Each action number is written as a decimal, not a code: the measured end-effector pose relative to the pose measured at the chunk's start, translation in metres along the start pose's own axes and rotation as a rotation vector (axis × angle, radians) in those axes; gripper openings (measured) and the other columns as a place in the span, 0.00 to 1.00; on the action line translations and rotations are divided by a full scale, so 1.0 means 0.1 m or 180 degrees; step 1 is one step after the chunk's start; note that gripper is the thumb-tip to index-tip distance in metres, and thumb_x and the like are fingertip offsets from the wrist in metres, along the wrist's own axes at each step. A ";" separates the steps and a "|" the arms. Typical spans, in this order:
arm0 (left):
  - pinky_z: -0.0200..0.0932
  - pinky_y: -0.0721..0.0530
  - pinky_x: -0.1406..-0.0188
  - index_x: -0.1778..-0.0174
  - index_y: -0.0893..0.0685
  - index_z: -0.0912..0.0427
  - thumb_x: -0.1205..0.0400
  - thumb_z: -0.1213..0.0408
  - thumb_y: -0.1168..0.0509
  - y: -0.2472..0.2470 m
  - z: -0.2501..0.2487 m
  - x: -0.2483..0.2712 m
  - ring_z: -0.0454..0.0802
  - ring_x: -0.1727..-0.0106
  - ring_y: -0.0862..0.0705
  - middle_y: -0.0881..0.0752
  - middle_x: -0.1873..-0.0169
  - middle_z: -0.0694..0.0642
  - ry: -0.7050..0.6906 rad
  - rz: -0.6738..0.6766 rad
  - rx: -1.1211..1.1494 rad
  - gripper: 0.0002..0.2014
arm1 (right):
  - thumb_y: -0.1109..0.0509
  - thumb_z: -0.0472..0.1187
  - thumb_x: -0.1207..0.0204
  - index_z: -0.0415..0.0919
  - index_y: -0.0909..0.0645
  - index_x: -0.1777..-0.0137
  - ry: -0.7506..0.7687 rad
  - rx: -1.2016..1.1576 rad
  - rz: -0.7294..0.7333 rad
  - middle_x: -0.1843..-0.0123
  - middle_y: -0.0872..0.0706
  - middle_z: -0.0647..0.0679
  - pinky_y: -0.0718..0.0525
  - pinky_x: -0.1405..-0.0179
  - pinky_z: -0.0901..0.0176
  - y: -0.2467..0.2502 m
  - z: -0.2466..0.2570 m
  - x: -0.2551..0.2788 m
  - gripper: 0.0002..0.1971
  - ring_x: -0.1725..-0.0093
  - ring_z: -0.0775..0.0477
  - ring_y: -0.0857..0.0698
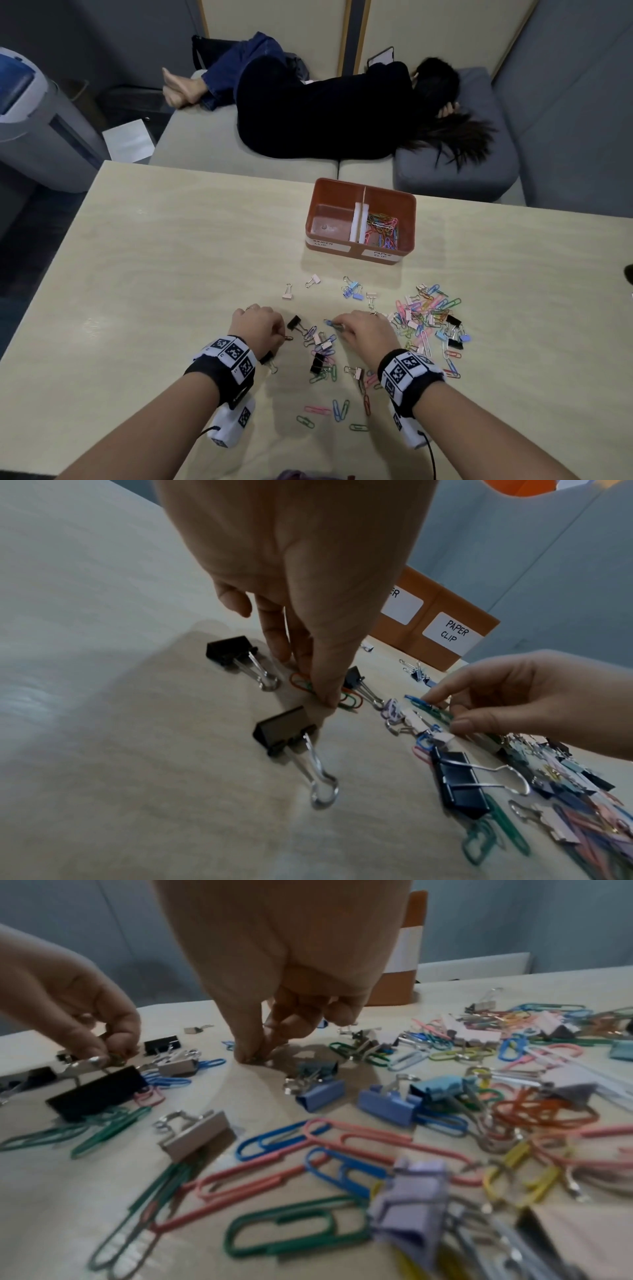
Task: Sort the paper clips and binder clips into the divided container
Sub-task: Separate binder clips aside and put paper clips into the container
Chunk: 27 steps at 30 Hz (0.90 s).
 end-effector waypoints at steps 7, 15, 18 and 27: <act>0.46 0.27 0.43 0.60 0.20 0.42 0.26 0.54 0.33 0.05 -0.08 0.03 0.50 0.47 0.19 0.12 0.56 0.46 -0.0152 -0.0030 0.0635 0.03 | 0.39 0.48 0.18 0.55 0.20 0.36 -0.0102 -0.0066 0.0061 0.43 0.14 0.57 0.32 0.37 0.53 0.06 -0.08 0.02 0.13 0.40 0.53 0.19; 0.50 0.29 0.38 0.41 0.20 0.42 0.22 0.48 0.35 0.03 -0.48 -0.05 0.50 0.38 0.22 0.13 0.47 0.45 -0.0253 -0.0157 0.0403 0.14 | 0.38 0.48 0.19 0.53 0.20 0.48 -0.0331 0.0047 -0.0048 0.48 0.17 0.56 0.31 0.35 0.51 0.05 0.00 -0.09 0.06 0.44 0.51 0.20; 0.50 0.30 0.38 0.43 0.19 0.44 0.21 0.47 0.36 0.03 -0.46 -0.09 0.50 0.38 0.23 0.13 0.47 0.45 -0.0118 -0.0166 0.0299 0.13 | 0.36 0.49 0.20 0.51 0.19 0.49 -0.0343 0.0042 0.0043 0.47 0.19 0.56 0.32 0.35 0.52 0.03 -0.03 -0.13 0.07 0.43 0.51 0.22; 0.51 0.31 0.41 0.50 0.15 0.44 0.21 0.51 0.36 0.11 -0.50 -0.20 0.52 0.37 0.26 0.16 0.46 0.47 -0.0198 -0.0090 -0.0445 0.08 | 0.37 0.43 0.19 0.47 0.17 0.48 -0.0160 -0.0114 0.0170 0.47 0.13 0.53 0.22 0.38 0.56 0.05 0.02 -0.17 0.08 0.46 0.51 0.17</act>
Point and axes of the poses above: each hand's wrist, its own x-axis away from the middle knuckle, its own y-axis out of the back of the hand, z = x × y, the point moved 9 cm from there along -x, towards the middle knuckle
